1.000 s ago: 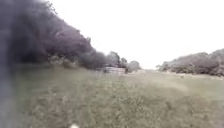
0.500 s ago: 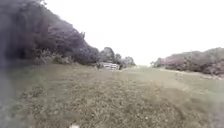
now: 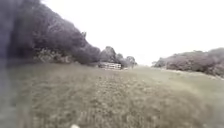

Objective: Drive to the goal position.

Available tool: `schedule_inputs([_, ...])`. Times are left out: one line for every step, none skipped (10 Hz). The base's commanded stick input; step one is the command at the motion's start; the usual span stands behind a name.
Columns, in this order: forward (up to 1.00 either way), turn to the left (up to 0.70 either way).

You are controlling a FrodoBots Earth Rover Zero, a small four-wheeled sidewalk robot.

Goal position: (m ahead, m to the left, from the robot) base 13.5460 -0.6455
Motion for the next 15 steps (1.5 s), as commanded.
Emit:
schedule_inputs([0.85, 0.0])
schedule_inputs([0.85, 0.0])
schedule_inputs([0.85, 0.0])
schedule_inputs([0.85, 0.0])
schedule_inputs([0.85, 0.0])
schedule_inputs([0.85, 0.0])
schedule_inputs([0.85, 0.0])
schedule_inputs([0.85, 0.0])
schedule_inputs([0.85, 0.0])
schedule_inputs([0.85, 0.0])
schedule_inputs([0.85, 0.0])
schedule_inputs([0.85, 0.0])
schedule_inputs([0.85, 0.0])
schedule_inputs([0.85, 0.0])
schedule_inputs([0.85, 0.0])
